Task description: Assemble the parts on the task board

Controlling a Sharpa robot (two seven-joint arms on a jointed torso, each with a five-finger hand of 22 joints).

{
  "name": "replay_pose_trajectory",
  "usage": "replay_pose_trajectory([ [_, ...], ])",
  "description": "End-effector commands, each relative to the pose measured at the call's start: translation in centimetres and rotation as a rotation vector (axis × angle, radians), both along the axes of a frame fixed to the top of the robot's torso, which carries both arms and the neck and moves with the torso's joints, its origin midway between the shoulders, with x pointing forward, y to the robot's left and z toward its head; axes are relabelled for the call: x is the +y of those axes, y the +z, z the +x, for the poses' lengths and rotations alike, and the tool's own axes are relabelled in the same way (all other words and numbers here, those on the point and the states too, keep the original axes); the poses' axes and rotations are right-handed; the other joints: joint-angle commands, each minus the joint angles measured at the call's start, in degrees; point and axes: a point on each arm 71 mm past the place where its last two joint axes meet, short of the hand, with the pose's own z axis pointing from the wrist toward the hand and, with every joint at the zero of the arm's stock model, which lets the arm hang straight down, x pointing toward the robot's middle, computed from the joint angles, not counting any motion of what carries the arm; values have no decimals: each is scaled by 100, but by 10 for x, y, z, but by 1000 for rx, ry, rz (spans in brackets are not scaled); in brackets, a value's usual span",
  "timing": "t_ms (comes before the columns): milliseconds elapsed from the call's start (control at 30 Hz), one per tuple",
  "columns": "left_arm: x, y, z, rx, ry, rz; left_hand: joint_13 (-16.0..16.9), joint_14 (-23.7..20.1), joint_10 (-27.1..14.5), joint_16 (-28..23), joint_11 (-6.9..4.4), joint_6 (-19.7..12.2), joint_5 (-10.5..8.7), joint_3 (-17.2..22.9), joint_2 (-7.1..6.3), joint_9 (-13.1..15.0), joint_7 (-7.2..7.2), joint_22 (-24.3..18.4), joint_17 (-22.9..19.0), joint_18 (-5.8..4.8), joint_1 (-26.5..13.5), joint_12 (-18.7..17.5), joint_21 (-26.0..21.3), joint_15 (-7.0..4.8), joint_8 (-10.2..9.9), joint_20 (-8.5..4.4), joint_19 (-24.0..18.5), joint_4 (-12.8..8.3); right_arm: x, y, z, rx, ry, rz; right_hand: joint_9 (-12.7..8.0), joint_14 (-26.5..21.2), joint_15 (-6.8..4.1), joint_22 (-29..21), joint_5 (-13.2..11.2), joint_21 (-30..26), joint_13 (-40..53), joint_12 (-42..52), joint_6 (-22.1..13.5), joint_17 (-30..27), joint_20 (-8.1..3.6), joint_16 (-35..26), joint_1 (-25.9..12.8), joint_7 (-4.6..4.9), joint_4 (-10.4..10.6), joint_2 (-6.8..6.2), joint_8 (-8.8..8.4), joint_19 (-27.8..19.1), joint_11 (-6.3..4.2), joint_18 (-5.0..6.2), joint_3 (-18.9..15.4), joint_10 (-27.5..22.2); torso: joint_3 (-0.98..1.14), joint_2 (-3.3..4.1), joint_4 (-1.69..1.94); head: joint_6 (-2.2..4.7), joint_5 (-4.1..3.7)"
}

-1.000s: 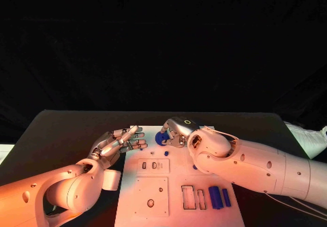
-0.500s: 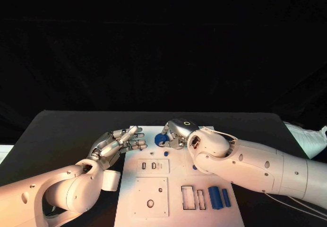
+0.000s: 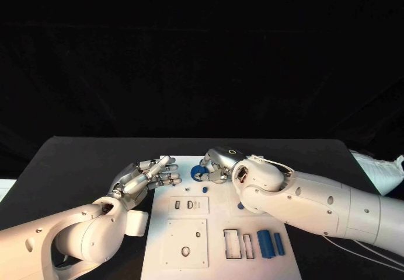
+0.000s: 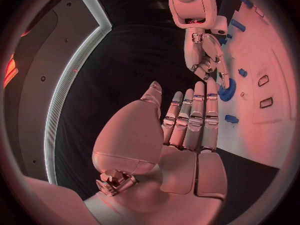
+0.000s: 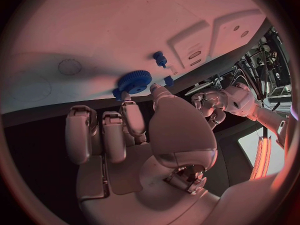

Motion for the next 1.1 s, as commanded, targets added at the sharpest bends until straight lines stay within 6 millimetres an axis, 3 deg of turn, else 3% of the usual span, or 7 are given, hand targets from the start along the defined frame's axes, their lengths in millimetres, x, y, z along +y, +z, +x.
replay_pose_trajectory([
  [33, -2, 2, -1, -5, -17, -12, -8, 30, 15, -22, 22, 18, 13, 14, 38, -7, 16, -7, 6, 64, 2, -19, -22, 20, -37, 3, 28, -34, -6, -3, 1, 5, -32, 27, 2, 517, 30, 214, 108, -12, 207, 49, 7, 1134, 21, 35, 62, -9, -18, 103, -8, 44, 26, -105, -31, 35, 5, -1, -9, 14, -10],
  [167, -2, 1, 0, -5, -16, -12, -8, 30, 15, -22, 22, 18, 13, 14, 38, -7, 16, -7, 6, 64, 2, -19, -22, 20, -37, 3, 28, -34, -12, 5, -3, -63, -8, 139, 4, 518, 32, 223, 200, -9, 220, 55, -7, 1139, 23, 37, 214, -7, -56, 70, -7, 49, 28, -106, -74, 34, 9, -7, -10, 23, -20],
  [333, -1, 1, 0, -6, -13, -11, -10, 29, 8, -31, 25, 12, 12, 6, 34, -8, 19, -11, 8, 64, -1, -29, -27, 21, -47, 4, 28, -40, -39, 11, -5, 15, 42, 318, -4, 478, 40, 35, 53, -109, 88, -180, -67, 974, 29, -44, 444, 9, -109, 72, -13, -90, 38, -64, -100, -68, 11, -16, -10, 36, -18],
  [533, 1, 0, 2, -7, -9, -10, -10, 28, 7, -33, 25, 12, 12, 6, 35, -8, 19, -12, 8, 64, 0, -30, -28, 21, -48, 4, 27, -41, -93, 16, -4, 140, 60, 471, 5, 496, 23, 62, -239, -103, 117, -151, -53, 1044, 21, -15, 1160, 9, -573, 79, 7, -69, 23, -69, 10, -64, 19, -59, -53, 35, -4],
  [700, 2, 0, 3, -9, -5, -9, -9, 23, 13, -44, 21, 18, 14, 8, 42, -7, 10, -16, 8, 63, 9, -32, -33, 23, -50, 5, 25, -52, -141, 20, -8, 156, 54, 479, 22, 510, 13, 104, -521, -85, 150, -107, 50, 1105, 6, 13, 1589, -2, -940, -16, 12, -40, 8, -79, 90, -43, 60, -91, -98, 34, 4],
  [933, 3, -2, 5, -10, -2, -8, -7, 23, 23, -52, 16, 28, 14, 10, 49, -5, 2, -20, 10, 63, 17, -31, -37, 22, -50, 5, 25, -63, -188, 16, -13, 121, -1, 402, 15, 514, 14, 134, -522, -73, 159, -96, 50, 1128, 4, 24, 1739, 5, -1097, -77, -9, -22, 9, -85, 109, -30, 122, -126, -122, 18, -48],
  [1100, 3, -3, 6, -9, 0, -7, -7, 23, 23, -52, 16, 28, 14, 10, 49, -5, 2, -20, 10, 63, 17, -31, -37, 22, -50, 5, 25, -63, -208, 10, -11, 100, -43, 375, 7, 517, 18, 142, -511, -69, 163, -90, 23, 1141, 6, 29, 1757, 13, -1125, -94, -18, -16, 15, -87, 107, -27, 158, -134, -138, 7, -65],
])
